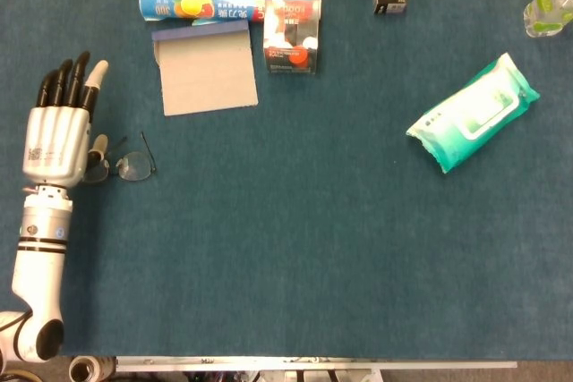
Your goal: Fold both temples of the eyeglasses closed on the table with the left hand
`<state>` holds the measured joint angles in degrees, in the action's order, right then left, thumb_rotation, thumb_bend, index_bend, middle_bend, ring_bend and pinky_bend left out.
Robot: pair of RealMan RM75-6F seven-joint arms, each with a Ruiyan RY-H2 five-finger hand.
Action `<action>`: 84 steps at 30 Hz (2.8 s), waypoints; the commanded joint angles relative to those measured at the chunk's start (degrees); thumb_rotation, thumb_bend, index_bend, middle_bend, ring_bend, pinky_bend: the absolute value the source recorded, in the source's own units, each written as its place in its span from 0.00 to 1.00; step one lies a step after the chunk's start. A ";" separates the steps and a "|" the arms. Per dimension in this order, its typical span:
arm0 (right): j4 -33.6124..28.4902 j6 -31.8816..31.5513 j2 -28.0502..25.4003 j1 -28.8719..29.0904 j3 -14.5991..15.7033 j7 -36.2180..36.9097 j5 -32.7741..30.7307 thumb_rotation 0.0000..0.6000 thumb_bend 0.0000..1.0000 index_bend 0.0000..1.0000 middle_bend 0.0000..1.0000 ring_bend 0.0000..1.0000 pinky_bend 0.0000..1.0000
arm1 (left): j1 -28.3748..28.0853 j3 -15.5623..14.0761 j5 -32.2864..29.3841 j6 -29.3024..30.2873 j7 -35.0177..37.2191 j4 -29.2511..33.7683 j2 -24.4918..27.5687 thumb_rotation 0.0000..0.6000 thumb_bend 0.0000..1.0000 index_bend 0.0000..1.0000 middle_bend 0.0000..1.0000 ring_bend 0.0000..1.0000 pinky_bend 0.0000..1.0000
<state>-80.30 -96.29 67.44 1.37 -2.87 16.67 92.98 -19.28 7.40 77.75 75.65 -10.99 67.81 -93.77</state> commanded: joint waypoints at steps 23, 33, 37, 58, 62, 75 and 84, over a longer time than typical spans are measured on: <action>2.33 -2.65 1.48 -1.58 0.49 1.53 1.39 1.00 0.28 0.68 0.54 0.32 0.25 | -1.07 -1.00 0.60 -2.33 1.98 -8.16 -4.64 1.00 0.26 0.00 0.00 0.00 0.09; 1.32 -2.40 0.89 -1.50 0.12 1.37 1.05 1.00 0.28 0.68 0.54 0.32 0.25 | -1.25 -1.69 1.21 -2.86 1.86 -10.02 -5.84 1.00 0.26 0.00 0.00 0.00 0.09; 1.07 -2.39 0.69 -1.47 0.00 1.47 1.01 1.00 0.28 0.68 0.54 0.32 0.25 | -1.28 -1.96 1.27 -3.30 1.85 -10.89 -6.42 1.00 0.26 0.00 0.00 0.00 0.09; 0.26 -2.04 0.38 -1.03 -0.61 0.56 0.89 1.00 0.28 0.68 0.54 0.32 0.25 | 1.42 -2.59 5.42 5.13 -0.25 -0.39 0.01 1.00 0.26 0.00 0.00 0.00 0.09; 0.46 -1.59 0.44 -0.66 -0.65 0.02 1.03 1.00 0.28 0.68 0.54 0.32 0.25 | 2.33 -2.61 6.37 7.25 -1.05 4.69 3.10 1.00 0.26 0.00 0.00 0.00 0.09; 0.10 1.13 0.09 0.64 -0.87 -2.23 0.22 1.00 0.28 0.68 0.54 0.32 0.25 | 4.56 -2.83 8.73 10.70 -1.27 19.33 11.96 1.00 0.26 0.00 0.00 0.00 0.09; -0.46 1.58 -0.35 0.88 -1.20 -2.16 -0.47 1.00 0.28 0.68 0.54 0.32 0.25 | 4.61 -3.84 12.18 10.72 0.17 29.39 16.48 1.00 0.26 0.00 0.00 0.00 0.09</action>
<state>-80.75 -94.71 67.09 2.25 -4.06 14.50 92.51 -14.66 3.96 88.82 86.43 -11.39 95.21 -78.55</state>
